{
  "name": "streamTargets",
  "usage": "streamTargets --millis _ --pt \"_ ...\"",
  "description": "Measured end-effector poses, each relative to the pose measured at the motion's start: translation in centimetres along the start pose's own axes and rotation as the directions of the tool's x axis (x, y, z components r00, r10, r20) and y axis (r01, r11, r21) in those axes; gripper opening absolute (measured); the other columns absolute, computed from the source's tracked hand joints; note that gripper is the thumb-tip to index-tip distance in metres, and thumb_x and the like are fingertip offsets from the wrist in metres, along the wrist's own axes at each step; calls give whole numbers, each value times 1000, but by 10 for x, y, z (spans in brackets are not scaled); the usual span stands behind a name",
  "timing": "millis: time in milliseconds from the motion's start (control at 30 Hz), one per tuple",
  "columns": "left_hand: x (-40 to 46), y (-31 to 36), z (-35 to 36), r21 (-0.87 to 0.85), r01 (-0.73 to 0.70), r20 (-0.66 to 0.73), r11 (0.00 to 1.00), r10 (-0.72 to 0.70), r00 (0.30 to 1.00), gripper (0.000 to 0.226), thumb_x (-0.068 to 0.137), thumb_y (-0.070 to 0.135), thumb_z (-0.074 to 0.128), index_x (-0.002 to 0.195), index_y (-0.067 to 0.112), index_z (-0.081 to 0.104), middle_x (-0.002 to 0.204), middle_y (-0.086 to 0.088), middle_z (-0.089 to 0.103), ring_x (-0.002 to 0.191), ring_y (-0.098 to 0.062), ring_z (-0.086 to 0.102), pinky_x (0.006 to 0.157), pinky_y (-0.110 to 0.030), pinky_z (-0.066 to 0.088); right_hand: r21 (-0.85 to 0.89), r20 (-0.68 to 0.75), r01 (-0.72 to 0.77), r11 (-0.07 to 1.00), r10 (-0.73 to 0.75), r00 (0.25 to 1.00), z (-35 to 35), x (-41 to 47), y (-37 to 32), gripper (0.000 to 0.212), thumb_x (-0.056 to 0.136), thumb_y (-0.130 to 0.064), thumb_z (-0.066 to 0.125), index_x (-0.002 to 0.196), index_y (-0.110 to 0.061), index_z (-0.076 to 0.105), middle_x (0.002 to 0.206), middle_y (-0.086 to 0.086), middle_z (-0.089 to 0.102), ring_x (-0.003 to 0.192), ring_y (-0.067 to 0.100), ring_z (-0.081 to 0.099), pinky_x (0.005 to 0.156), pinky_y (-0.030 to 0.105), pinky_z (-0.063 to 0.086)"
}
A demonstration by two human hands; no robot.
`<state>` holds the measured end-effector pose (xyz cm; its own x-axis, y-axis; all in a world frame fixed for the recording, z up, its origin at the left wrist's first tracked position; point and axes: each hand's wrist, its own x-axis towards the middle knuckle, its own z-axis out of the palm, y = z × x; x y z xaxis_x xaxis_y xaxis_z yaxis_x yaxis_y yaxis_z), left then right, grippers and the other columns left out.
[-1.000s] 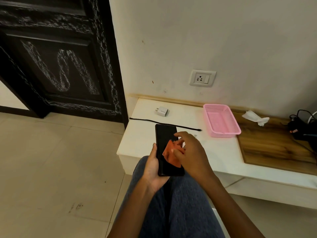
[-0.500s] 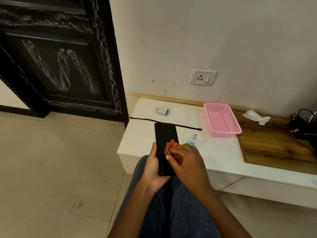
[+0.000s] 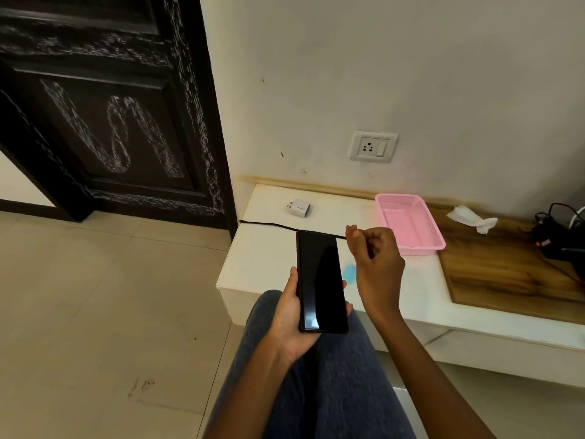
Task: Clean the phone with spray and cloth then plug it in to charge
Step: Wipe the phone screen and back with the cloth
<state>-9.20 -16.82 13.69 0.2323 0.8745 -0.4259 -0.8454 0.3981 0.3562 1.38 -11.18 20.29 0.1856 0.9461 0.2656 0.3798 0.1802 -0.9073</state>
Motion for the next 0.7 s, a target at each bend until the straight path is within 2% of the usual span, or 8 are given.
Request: streamTargets --millis 67,133,200,300,400,467,600,700 --pt "0 -1 3 33 25 -9 999 -25 1000 60 88 56 45 121 10 65 116 -18 67 102 -29 66 87 -44 55 -82 50 61 995 -57 997 8 -1 3 17 93 -26 56 87 -10 53 71 2 62 65 18 60 61 38 51" --pt "1 -2 3 63 55 -12 997 -54 998 59 87 57 45 115 11 69 116 -15 68 99 -26 69 80 -37 58 -150 115 117 982 -100 988 14 -7 6 11 94 -23 53 92 -12 56 76 1 66 67 16 62 62 37 51" --pt "3 -2 1 89 69 -31 994 -66 997 60 87 60 43 112 13 71 116 -14 69 100 -25 69 78 -34 58 -221 169 172 960 -136 976 18 -14 9 16 96 -17 49 106 -13 61 96 1 70 83 16 65 74 30 50" --pt "5 -2 -1 117 68 -57 991 -61 997 60 88 62 41 107 16 74 114 -13 70 99 -24 70 74 -33 59 -298 236 224 928 -156 959 19 -20 12 28 97 -8 44 120 -9 59 121 6 64 109 21 60 88 28 45" --pt "5 0 -2 142 57 -63 988 -49 997 58 87 62 41 106 19 75 114 -11 70 99 -22 70 74 -32 58 -281 300 210 936 -122 946 14 -19 11 35 97 -10 43 131 -15 52 140 2 48 132 13 40 102 19 31" --pt "5 1 -2 163 43 -64 986 -33 997 57 87 62 41 107 21 74 116 -10 69 101 -22 69 76 -31 58 -303 334 232 924 -126 934 12 -18 11 39 96 -10 43 135 -18 47 145 -2 39 136 9 31 104 17 26" --pt "3 2 1 197 39 -52 980 -29 998 56 88 62 40 105 22 75 114 -10 70 99 -21 69 75 -30 58 -302 379 211 930 -86 921 11 -13 9 42 97 -2 37 137 -14 41 149 1 33 140 12 23 113 27 24" --pt "2 4 2 195 37 -22 980 -33 999 55 88 62 40 101 23 76 110 -9 72 98 -20 70 73 -29 57 -304 409 247 920 -108 906 14 -10 6 47 94 6 37 138 -12 41 150 3 29 141 14 19 114 26 20"
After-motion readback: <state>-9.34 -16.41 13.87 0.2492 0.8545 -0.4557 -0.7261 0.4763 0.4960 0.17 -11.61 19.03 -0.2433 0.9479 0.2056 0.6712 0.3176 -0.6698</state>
